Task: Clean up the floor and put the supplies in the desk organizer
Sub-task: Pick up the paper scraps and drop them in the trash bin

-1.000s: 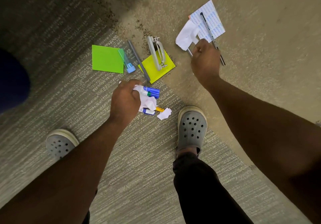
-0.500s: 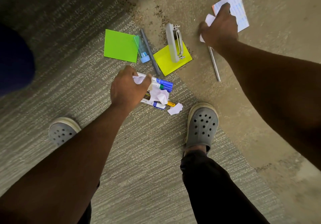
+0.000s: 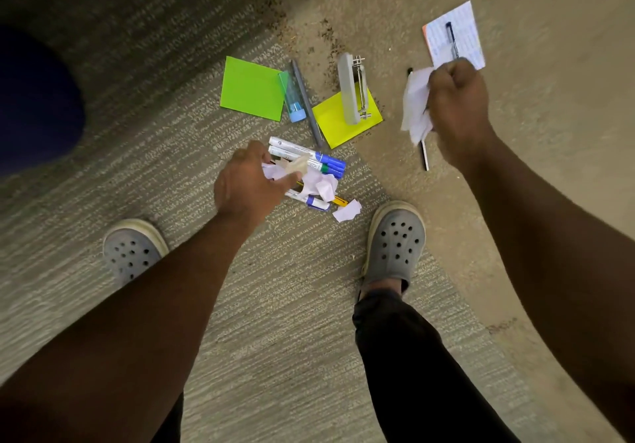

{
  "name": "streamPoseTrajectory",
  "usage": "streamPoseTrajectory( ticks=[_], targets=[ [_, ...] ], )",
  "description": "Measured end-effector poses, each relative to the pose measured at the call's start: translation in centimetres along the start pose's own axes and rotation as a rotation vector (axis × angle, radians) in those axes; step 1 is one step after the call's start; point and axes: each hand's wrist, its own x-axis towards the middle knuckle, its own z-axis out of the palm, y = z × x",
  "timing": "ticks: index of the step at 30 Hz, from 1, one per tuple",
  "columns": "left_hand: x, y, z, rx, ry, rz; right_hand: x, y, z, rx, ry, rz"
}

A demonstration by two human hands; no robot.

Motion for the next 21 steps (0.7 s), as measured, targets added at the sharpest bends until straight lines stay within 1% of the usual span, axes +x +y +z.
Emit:
streamPoseTrajectory(
  ticks=[2, 5, 6, 8, 10, 12, 16, 19, 21],
  targets=[
    [-0.2, 0.5, 0.6, 0.07, -0.106, 0.075, -2.1, 0.6, 0.0, 0.151, -0.084, 0.086],
    [-0.2, 1.9, 2.4, 0.286, -0.267, 0.271, -4.8, 1.9, 0.9, 0.324, -0.112, 0.263],
    [-0.2, 2.3, 3.1, 0.347, -0.294, 0.327, -5.5, 2.3, 1.2, 0.383, -0.118, 0.322],
    [-0.2, 3.1, 4.3, 0.441, -0.29, 0.408, -6.5, 2.8, 2.0, 0.472, -0.12, 0.421],
    [-0.2, 3.2, 4.8, 0.463, -0.272, 0.445, -7.1, 3.0, 2.6, 0.499, -0.128, 0.465],
    [-0.2, 2.9, 4.6, 0.355, -0.235, 0.431, -7.7, 2.7, 3.1, 0.523, -0.146, 0.461],
    [-1.2, 2.0, 1.4, -0.056, 0.018, 0.316, -8.7, 0.6, 3.4, 0.597, -0.204, 0.437],
    [-3.1, 0.8, -3.1, -0.233, 0.142, 0.233, -10.1, -2.8, 4.0, 0.618, -0.309, 0.448],
    [-4.5, -0.2, -6.6, -0.298, 0.226, 0.158, -11.5, -5.7, 4.9, 0.685, -0.395, 0.446]
  ],
)
